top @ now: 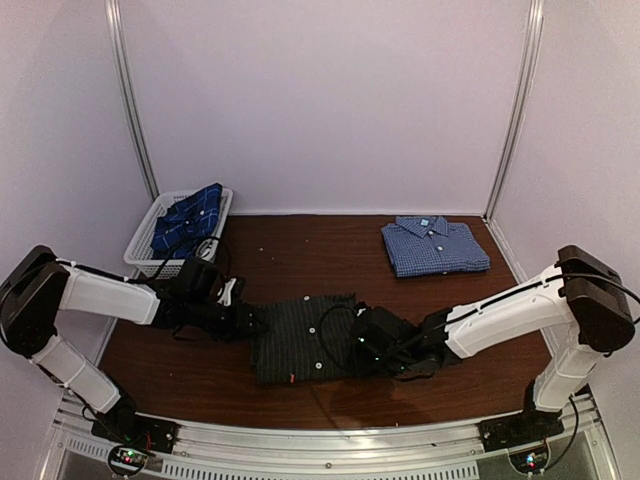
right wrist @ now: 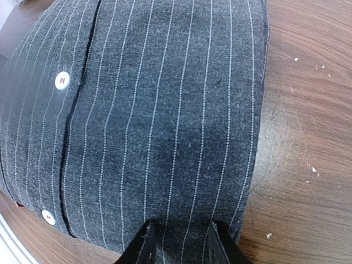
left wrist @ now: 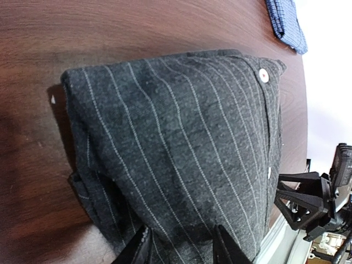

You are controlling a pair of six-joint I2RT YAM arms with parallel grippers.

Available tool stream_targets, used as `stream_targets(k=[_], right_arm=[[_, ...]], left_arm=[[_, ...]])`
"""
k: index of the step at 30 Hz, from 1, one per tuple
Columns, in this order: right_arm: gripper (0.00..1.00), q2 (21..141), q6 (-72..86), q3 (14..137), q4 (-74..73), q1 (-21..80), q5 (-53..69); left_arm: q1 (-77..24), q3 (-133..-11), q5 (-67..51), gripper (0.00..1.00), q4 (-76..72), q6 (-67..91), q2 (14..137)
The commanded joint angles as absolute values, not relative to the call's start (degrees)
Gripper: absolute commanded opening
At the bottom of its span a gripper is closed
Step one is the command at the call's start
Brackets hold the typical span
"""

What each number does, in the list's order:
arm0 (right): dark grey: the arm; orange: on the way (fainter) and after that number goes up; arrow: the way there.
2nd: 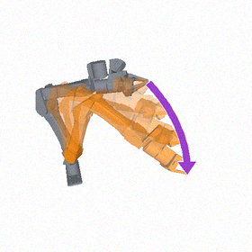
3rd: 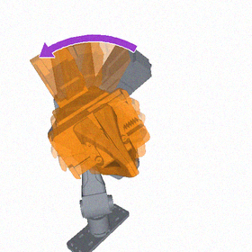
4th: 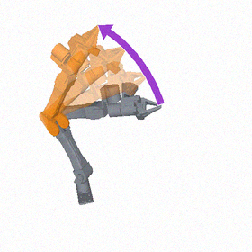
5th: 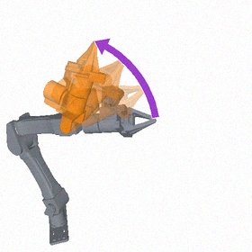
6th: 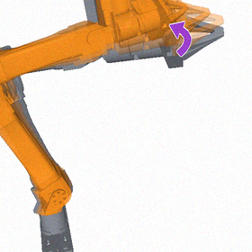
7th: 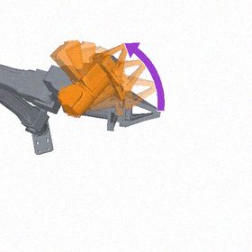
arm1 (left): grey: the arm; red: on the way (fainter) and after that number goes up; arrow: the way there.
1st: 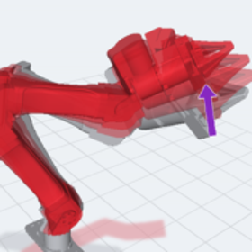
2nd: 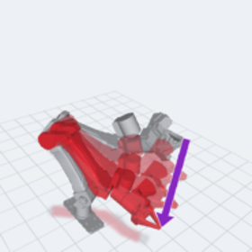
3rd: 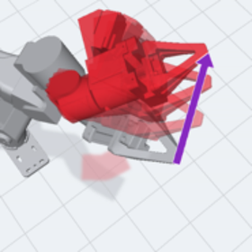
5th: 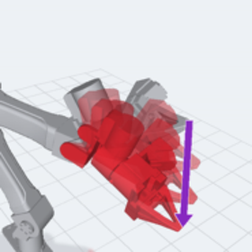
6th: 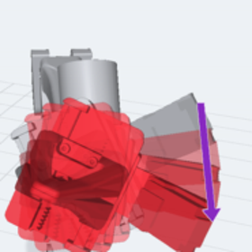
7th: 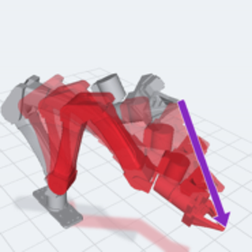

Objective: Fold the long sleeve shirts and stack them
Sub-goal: Smooth out the square-folded shirt at the center of the board.

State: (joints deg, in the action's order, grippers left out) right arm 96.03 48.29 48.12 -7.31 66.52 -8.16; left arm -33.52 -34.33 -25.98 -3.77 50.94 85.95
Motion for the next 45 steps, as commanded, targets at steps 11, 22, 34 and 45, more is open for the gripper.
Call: stream_targets(k=[11, 22, 34, 45], right_arm=[[0.33, 99.94, 50.05, 48.95, -6.35, 68.51, -6.77], [0.34, 99.59, 51.3, 48.96, -7.13, 69.89, -6.44], [0.34, 97.95, 52.72, 49.46, -6.54, 71.02, -5.71], [0.52, 88.39, 47.8, 55.65, -5.29, 62.58, -4.42]], left_arm=[[-33.09, -33.15, -26.08, 0.15, -12.64, 54.87, 86.07], [-31.55, -36.75, -16.99, 0.0, -3.48, 50.24, 84.19], [-30.5, -39.92, -13.77, 0.0, -1.18, 45.97, 89.3], [-29.93, -50.05, -5.35, 0.23, 12.66, 38.93, 88.18]])
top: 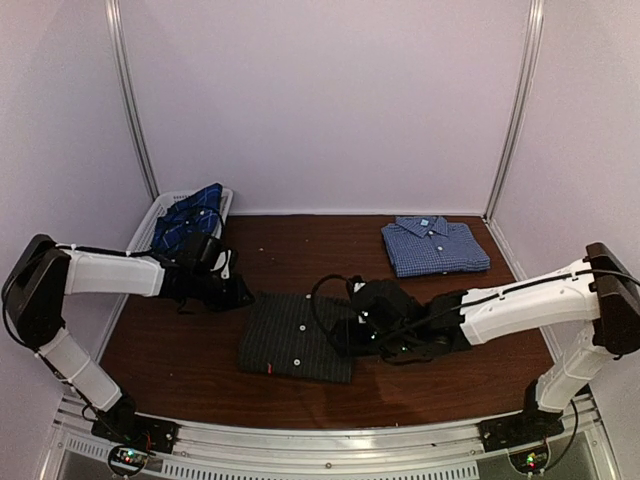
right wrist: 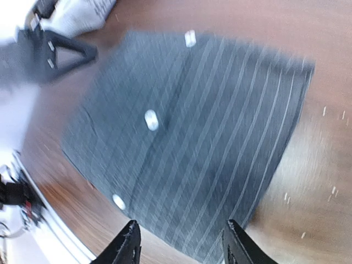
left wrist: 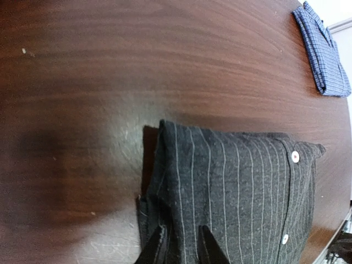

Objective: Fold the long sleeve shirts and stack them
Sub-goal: Smooth out the square-folded shirt at the center of the board.

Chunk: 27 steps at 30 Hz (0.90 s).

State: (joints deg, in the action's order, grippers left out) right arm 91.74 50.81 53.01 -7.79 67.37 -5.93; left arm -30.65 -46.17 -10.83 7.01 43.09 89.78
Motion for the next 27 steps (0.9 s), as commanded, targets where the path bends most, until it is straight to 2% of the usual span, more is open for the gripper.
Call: stream_targets(k=[1, 6, 12, 18, 27], right_arm=[[0.52, 88.47, 47.04, 56.16, -4.41, 61.38, -3.32], [0.47, 91.8, 44.18, 57.94, -0.28, 55.94, 3.11], [0.44, 99.74, 40.51, 64.2, 2.41, 50.97, 9.85], [0.42, 107.43, 39.21, 67.73, 4.16, 46.71, 15.36], [0.4, 116.48, 37.63, 69.44, 6.23, 40.74, 21.19]], left_arm=[[-30.03, -50.54, -5.18, 0.25, 13.57, 38.44, 87.39], [-31.74, -52.28, -5.59, 0.24, 17.61, 37.44, 84.27], [-39.33, -51.9, -10.58, 0.21, 16.25, 41.47, 81.75], [-43.06, -49.14, -13.63, 0.19, 10.49, 44.55, 87.25], [-43.06, -44.72, -8.11, 0.16, 8.35, 43.95, 95.15]])
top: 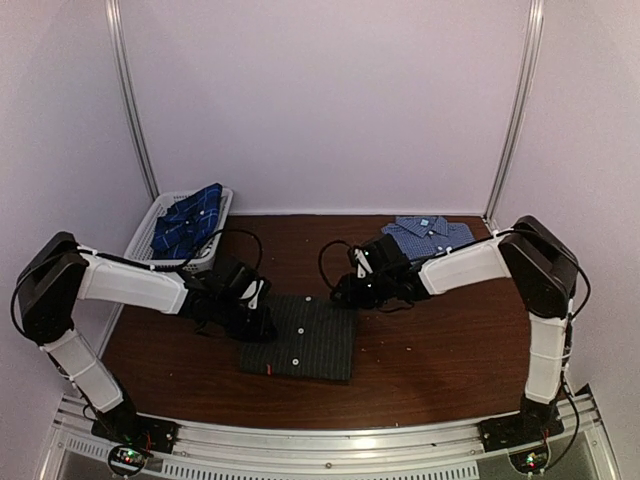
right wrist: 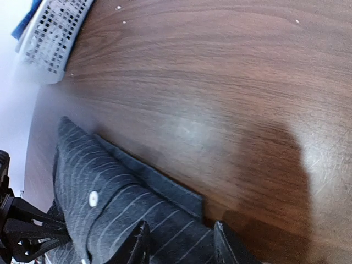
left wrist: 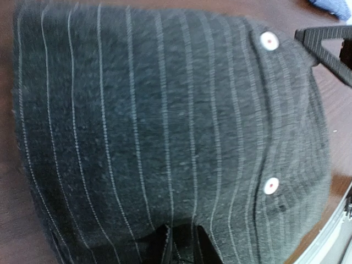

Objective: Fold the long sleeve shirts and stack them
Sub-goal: Smooth out the square-folded shirt at the center of the board.

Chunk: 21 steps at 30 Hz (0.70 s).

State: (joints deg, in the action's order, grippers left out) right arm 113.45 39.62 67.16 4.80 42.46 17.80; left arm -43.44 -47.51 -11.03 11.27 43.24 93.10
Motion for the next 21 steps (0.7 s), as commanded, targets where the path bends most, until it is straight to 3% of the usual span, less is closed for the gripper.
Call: stream_targets(k=[1, 12, 21], right_arm=[[0.4, 117.15, 37.17, 70.15, 5.65, 40.38, 20.95], [0.4, 110.53, 32.88, 75.27, -4.89, 40.51, 12.65], [0.39, 105.61, 37.55, 69.09, -0.2, 49.38, 13.4]], left_arm=[[-43.07, -44.13, -7.68, 0.16, 7.99, 44.02, 95.39], [-43.13, -44.37, -7.63, 0.17, 8.98, 43.35, 89.65], [-45.23, -45.16, -10.43, 0.17, 8.93, 43.18, 86.06]])
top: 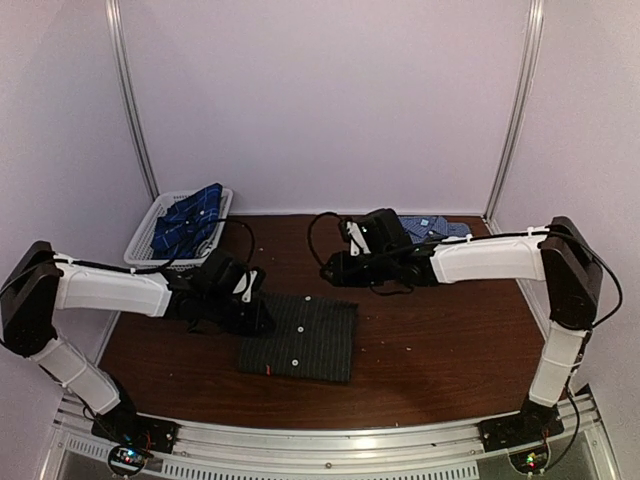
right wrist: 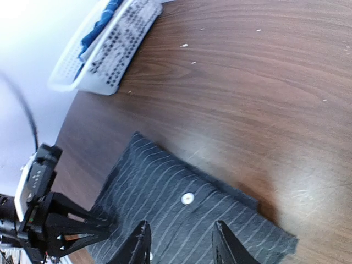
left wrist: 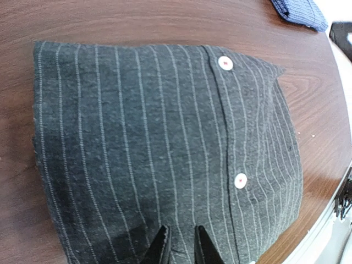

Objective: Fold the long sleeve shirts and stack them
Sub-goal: Smooth out the square-folded shirt at the center of the board.

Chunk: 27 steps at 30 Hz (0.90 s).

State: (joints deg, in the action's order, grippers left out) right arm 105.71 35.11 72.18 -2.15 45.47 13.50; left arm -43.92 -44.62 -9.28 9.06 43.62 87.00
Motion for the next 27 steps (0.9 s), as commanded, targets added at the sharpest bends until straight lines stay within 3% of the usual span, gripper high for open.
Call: stream_targets(k=[1, 12, 27], right_arm=[[0.38, 106.07, 38.15, 68.86, 1.67, 50.16, 13.72], [0.36, 114.7, 40.2, 68.05, 7.8, 45.97, 19.08], [0.41, 119.48, 36.08, 76.25, -2.7, 41.87, 16.41]], left_arm=[[-45.58, -45.17, -10.65, 0.17, 8.63, 43.22, 86.35], [-46.14, -42.86, -11.76, 0.17, 5.34, 42.61, 92.49], [-45.32, -45.49, -8.31, 0.19, 10.24, 41.79, 88.8]])
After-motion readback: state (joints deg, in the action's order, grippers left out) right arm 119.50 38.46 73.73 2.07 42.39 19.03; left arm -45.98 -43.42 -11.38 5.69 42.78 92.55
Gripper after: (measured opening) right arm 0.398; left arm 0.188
